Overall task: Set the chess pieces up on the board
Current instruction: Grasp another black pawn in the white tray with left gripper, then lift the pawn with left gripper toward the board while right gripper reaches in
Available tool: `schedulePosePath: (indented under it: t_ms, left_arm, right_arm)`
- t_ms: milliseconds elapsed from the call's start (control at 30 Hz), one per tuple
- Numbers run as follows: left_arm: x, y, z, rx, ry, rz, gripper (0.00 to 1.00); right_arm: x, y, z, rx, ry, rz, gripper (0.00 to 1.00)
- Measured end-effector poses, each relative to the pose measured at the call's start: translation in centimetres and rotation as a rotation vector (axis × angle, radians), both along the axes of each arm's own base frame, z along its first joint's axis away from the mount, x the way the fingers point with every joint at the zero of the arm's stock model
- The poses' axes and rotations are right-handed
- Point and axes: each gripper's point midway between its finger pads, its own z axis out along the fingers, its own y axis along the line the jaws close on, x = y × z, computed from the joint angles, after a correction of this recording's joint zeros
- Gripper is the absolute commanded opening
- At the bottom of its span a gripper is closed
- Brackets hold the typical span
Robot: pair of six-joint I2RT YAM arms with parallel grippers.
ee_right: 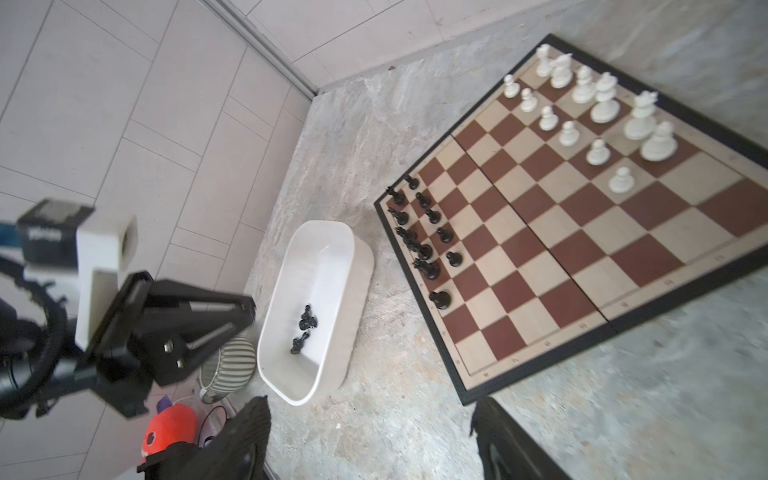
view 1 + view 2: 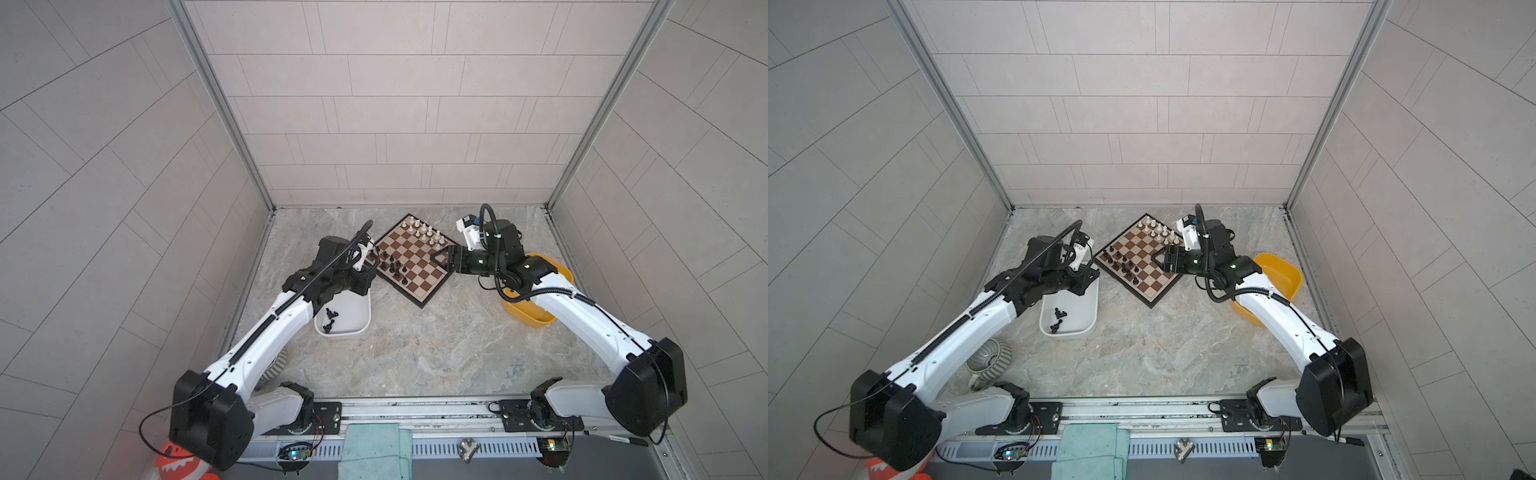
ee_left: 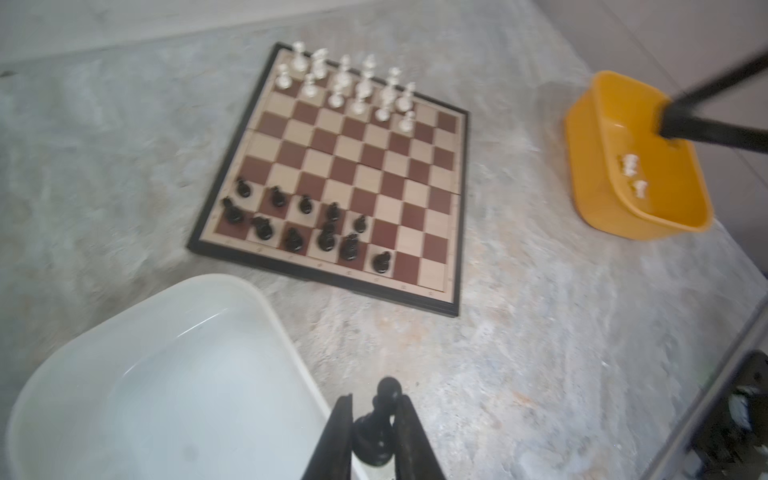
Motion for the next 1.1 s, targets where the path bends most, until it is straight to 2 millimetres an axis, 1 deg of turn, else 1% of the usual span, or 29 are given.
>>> schedulePosePath:
  t_ms: [100, 167, 300, 367, 433, 500, 600, 767, 1100]
  left_arm:
    - [-1.8, -1.5, 0.5, -0.064, -0.111, -0.113, 0.14]
    - [-2.4, -1.9, 0.9, -0.095, -0.176, -0.158, 0.14]
    - [-2.6, -2.7, 2.2, -0.128, -0.268, -0.215, 0.14]
    - [-2.7, -3.0, 2.7, -0.136, -0.298, -0.234, 0.14]
    - [-2.7, -3.2, 3.1, -0.140, -0.321, -0.248, 0.14]
    - [-2.7, -3.3, 3.4, -0.142, -0.337, -0.254, 0.14]
    - [-2.6, -3.4, 3.6, -0.142, -0.350, -0.257, 0.14]
    - [-2.6, -3.4, 3.5, -0.139, -0.350, -0.258, 0.14]
    - [-2.9, -3.2, 2.5, -0.120, -0.329, -0.260, 0.14]
  right_arm:
    - [-0.3, 2.7, 0.4, 0.013, 0.004, 0.068, 0.72]
    - [-0.6, 4.4, 0.5, 0.015, 0.014, 0.112, 0.70]
    - [-1.7, 7.2, 0.4, 0.012, 0.028, 0.192, 0.65]
    - [-2.3, 8.2, 0.3, -0.001, 0.037, 0.225, 0.58]
    - [-2.6, 9.0, 0.5, -0.015, 0.036, 0.253, 0.54]
    - [-3.1, 9.6, 0.4, -0.028, 0.036, 0.277, 0.52]
    - [-3.6, 9.9, 0.2, -0.043, 0.044, 0.296, 0.47]
    - [-3.9, 10.3, 0.2, -0.044, 0.049, 0.321, 0.40]
    - [-4.3, 11.4, -0.9, -0.034, 0.096, 0.362, 0.30]
